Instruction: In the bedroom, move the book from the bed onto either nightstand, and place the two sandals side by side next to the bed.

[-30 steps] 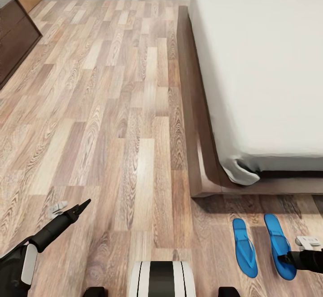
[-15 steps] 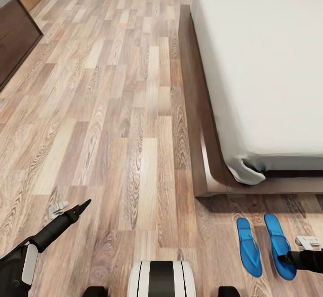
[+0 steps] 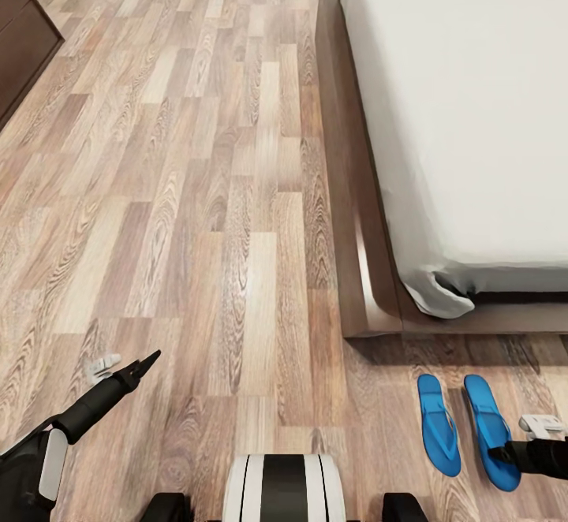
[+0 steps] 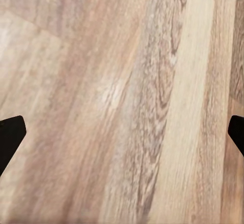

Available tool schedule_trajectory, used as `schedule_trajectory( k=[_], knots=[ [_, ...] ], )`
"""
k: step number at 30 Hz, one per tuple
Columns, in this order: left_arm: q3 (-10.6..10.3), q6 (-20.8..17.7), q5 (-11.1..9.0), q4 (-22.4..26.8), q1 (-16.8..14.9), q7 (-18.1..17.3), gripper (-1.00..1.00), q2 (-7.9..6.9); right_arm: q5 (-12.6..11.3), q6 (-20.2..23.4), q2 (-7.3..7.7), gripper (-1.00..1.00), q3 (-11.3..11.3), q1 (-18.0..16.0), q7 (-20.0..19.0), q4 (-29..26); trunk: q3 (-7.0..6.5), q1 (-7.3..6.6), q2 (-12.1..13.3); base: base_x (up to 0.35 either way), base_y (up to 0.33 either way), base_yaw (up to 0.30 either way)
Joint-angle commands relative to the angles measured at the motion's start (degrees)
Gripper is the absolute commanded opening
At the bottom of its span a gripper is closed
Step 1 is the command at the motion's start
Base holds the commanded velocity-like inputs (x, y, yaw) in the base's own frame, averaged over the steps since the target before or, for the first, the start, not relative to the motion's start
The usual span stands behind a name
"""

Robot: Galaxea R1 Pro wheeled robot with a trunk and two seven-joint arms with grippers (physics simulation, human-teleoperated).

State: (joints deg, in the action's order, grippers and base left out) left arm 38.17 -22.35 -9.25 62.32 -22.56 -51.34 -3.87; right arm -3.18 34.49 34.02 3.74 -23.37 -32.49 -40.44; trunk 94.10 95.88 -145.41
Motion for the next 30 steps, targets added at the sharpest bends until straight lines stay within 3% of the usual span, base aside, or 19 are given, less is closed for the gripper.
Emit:
schedule_trajectory(
  k=[1,6,14,30],
  knots=[
    [0.07,-0.51,-0.33,-0.01,-0.03,-0.16,1.0,0.0,-0.34,0.12,-0.01,-1.0,0.12,-0.01,-0.03,-0.06,0.03,-0.01,-0.01,0.0,0.0,0.0],
    [0.07,-0.5,-0.33,-0.01,-0.03,-0.16,1.0,0.0,-0.34,-5.88,-0.01,-1.0,0.19,-0.01,0.05,0.01,0.03,-0.01,-0.01,0.0,0.0,0.0],
    [0.07,-0.5,-0.34,-0.02,-0.03,-0.16,1.0,0.0,-0.34,-6.96,-0.01,-1.0,0.22,-0.01,0.02,0.01,0.03,-0.01,-0.01,0.0,0.0,0.0],
    [-0.01,-0.5,-0.33,-0.1,-0.03,0.02,1.0,0.0,-0.34,-6.95,-0.01,-1.0,0.22,-0.01,-0.03,0.01,3.57,0.4,-0.23,0.0,0.0,0.0]
  ],
)
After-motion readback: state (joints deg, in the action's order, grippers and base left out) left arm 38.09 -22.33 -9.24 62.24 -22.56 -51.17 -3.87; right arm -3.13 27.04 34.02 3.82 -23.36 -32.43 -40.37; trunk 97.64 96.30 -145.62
